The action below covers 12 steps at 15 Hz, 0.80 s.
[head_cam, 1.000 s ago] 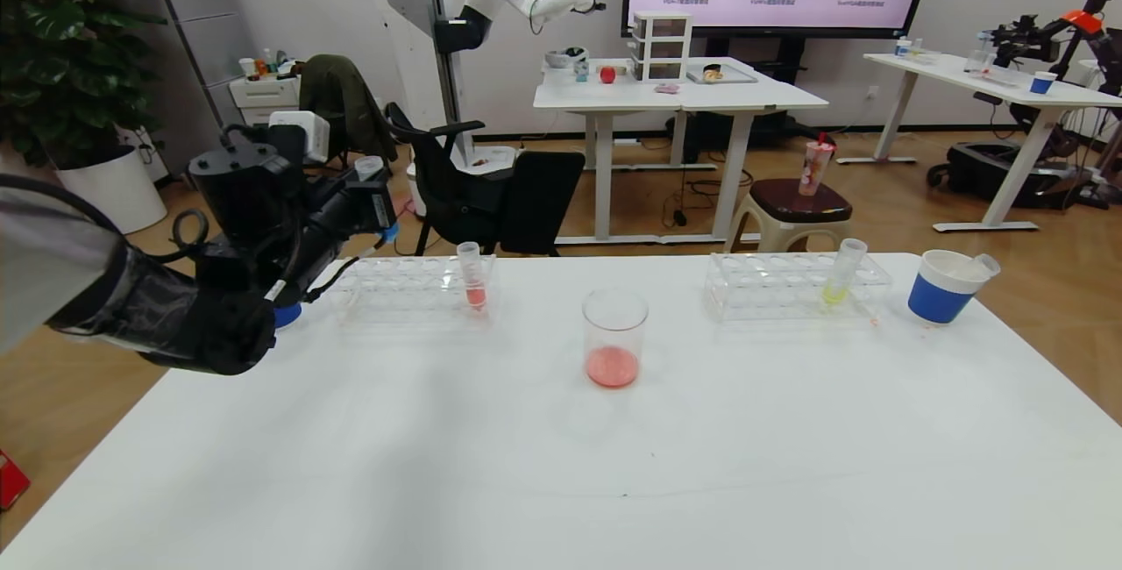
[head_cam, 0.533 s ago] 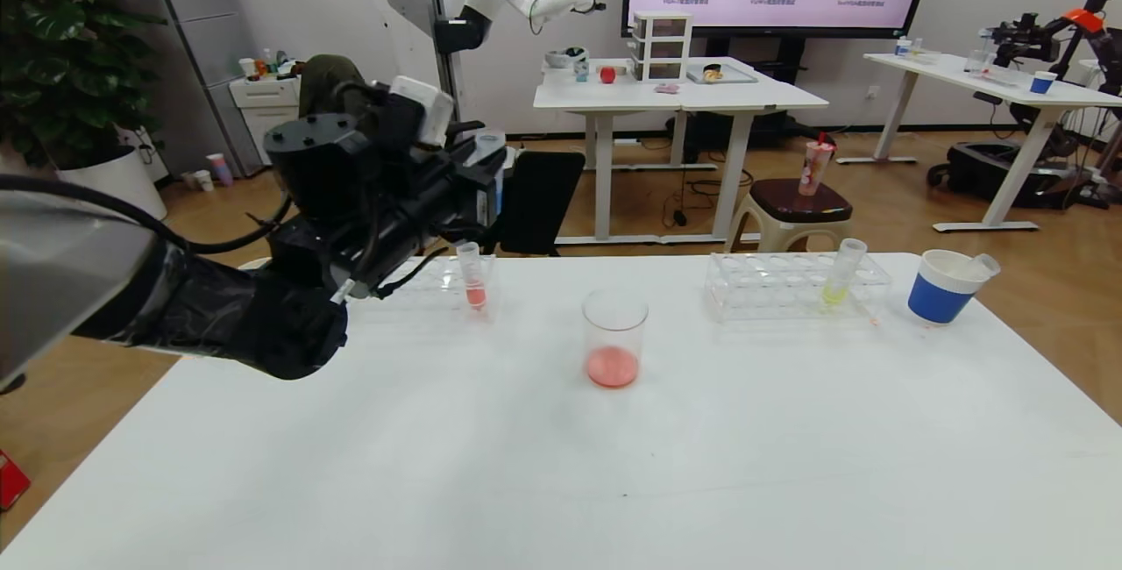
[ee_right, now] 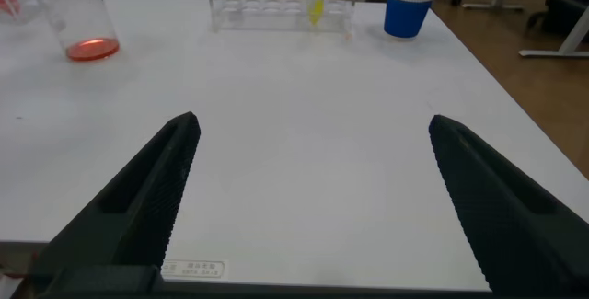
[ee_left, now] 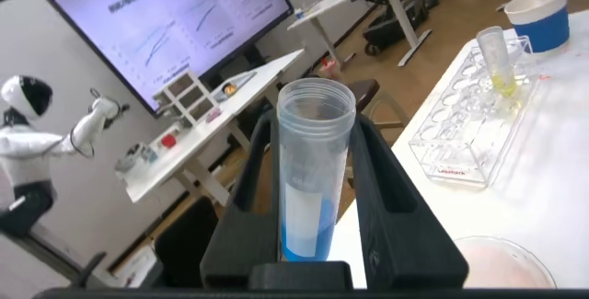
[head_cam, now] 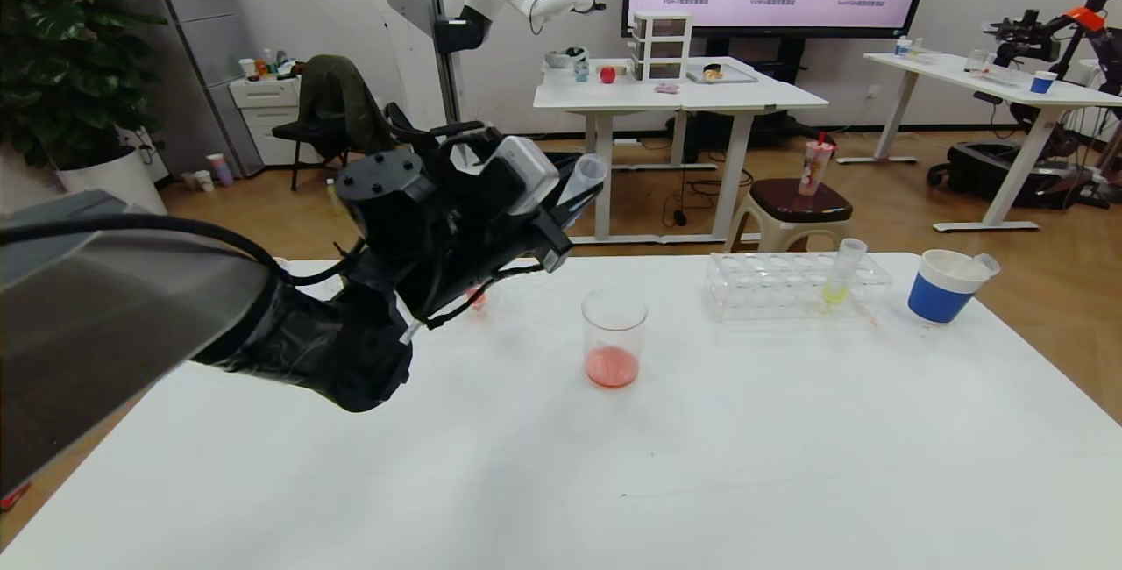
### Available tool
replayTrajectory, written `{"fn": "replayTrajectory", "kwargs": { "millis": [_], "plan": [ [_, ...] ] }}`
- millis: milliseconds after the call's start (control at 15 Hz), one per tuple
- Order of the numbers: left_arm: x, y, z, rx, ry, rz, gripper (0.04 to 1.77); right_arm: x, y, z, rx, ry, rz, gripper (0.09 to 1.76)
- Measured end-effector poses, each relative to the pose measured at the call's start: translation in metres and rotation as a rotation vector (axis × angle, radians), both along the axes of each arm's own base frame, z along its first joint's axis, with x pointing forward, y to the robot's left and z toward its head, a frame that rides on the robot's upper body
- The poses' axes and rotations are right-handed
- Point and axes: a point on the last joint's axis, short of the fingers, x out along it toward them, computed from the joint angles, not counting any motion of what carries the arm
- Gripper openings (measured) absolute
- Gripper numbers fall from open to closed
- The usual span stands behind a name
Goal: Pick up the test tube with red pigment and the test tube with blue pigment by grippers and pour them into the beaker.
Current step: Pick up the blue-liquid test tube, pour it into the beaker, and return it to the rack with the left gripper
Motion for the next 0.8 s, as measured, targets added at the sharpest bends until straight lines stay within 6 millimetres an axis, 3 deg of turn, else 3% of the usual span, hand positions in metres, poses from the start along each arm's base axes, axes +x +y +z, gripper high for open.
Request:
{"fn": "replayTrajectory", "kwargs": {
  "millis": [533, 800],
  "plan": [
    [0.026, 0.010, -0.046, 0.277, -0.289, -0.117, 0.48, 0.000, 0.000, 0.000, 0.000, 0.000, 0.000, 1.74],
    [0.043, 0.011, -0.052, 0.336, -0.410, -0.154, 0.48, 0.000, 0.000, 0.000, 0.000, 0.000, 0.000, 1.74]
  ]
}}
